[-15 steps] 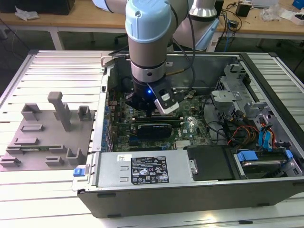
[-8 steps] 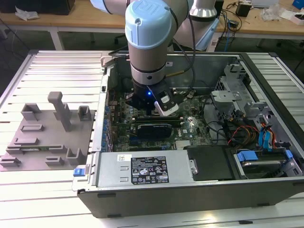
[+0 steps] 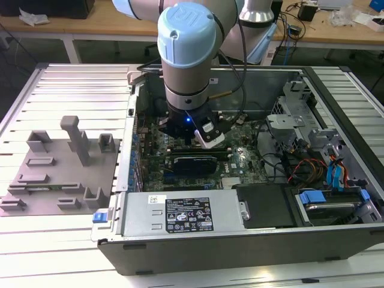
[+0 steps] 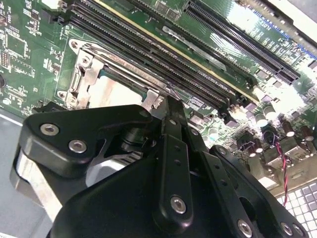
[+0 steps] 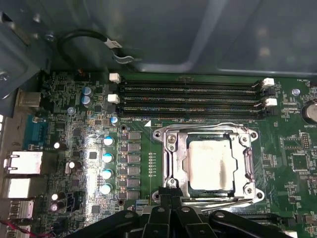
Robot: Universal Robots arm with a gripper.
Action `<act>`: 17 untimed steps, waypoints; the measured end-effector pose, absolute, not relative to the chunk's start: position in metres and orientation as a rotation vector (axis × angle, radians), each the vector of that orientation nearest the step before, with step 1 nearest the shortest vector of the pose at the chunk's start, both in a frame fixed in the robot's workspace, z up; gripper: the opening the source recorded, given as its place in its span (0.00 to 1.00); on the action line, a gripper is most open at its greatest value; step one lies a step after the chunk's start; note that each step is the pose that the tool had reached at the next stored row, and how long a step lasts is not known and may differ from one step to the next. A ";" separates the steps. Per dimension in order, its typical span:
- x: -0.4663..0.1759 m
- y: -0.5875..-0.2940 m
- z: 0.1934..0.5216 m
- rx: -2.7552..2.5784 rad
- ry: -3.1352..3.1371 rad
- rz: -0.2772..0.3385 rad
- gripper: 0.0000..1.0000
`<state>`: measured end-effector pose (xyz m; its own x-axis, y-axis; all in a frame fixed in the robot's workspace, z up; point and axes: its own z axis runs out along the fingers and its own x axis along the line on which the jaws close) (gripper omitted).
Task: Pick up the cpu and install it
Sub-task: 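Install the second cpu locking lever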
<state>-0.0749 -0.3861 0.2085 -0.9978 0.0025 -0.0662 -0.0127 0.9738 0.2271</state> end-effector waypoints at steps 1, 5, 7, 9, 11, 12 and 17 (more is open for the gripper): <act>-0.075 -0.386 0.208 -0.008 3.055 0.352 0.11; -0.075 -0.386 0.213 -0.008 3.055 0.352 0.11; -0.075 -0.386 0.217 -0.008 3.055 0.352 0.11; -0.074 -0.386 0.219 -0.008 3.056 0.352 0.11; -0.073 -0.386 0.221 -0.008 3.056 0.352 0.11; -0.073 -0.386 0.224 -0.008 3.056 0.352 0.11; -0.072 -0.386 0.237 -0.008 3.056 0.352 0.11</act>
